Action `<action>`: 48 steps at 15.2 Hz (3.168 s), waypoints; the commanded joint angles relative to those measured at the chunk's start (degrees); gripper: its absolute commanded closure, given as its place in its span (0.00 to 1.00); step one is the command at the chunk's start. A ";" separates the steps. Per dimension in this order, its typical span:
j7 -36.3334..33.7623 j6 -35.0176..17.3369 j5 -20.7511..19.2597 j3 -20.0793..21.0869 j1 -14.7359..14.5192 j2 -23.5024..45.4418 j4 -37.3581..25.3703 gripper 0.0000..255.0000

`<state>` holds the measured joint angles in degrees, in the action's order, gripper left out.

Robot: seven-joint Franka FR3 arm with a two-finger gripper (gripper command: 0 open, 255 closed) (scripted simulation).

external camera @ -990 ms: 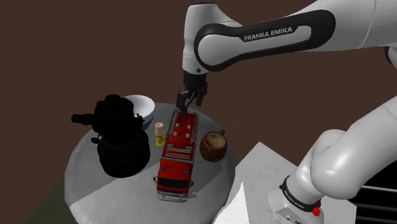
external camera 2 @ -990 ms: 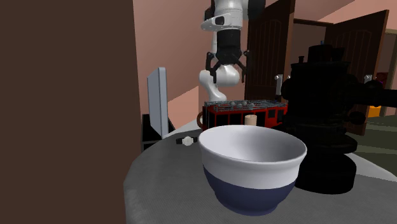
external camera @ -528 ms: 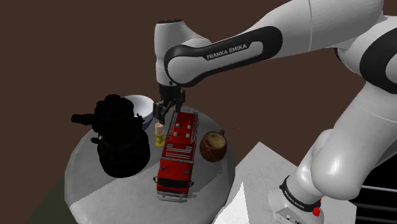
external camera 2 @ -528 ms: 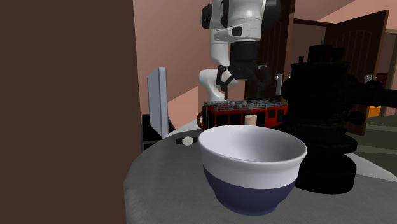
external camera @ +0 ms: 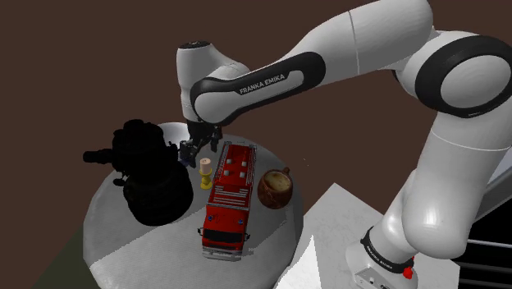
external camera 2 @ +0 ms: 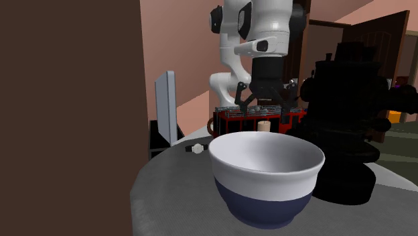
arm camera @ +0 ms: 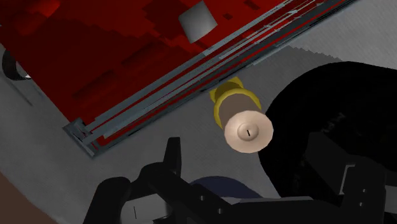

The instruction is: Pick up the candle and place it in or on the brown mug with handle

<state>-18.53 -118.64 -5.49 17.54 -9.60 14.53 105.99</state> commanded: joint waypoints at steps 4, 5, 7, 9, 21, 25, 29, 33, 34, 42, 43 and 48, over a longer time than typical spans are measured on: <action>-0.54 -3.29 -0.58 -0.07 -0.30 1.62 1.99 0.00; -0.54 -3.28 -0.58 -0.07 -0.30 1.63 1.98 0.00; -0.54 -3.28 -0.58 -0.07 -0.30 1.63 1.97 0.00; -0.54 -3.28 -0.58 -0.07 -0.30 1.63 1.97 0.00; -0.54 -3.28 -0.58 -0.07 -0.30 1.63 1.97 1.00; -0.16 -0.60 -0.02 0.11 -0.17 0.30 0.55 1.00; 0.17 2.13 0.47 0.25 -0.08 -0.86 -1.09 1.00; 0.46 4.92 0.88 0.36 -0.01 -1.85 -2.94 1.00; 0.52 5.62 0.97 0.38 0.00 -2.07 -3.44 1.00; 0.93 11.38 1.53 0.54 0.03 -3.39 -7.94 1.00; 0.97 12.11 1.58 0.55 0.03 -3.50 -8.57 1.00; 1.11 15.84 1.75 0.62 -0.02 -3.86 -11.96 1.00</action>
<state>-17.35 -103.59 -3.72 18.11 -9.55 10.60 94.85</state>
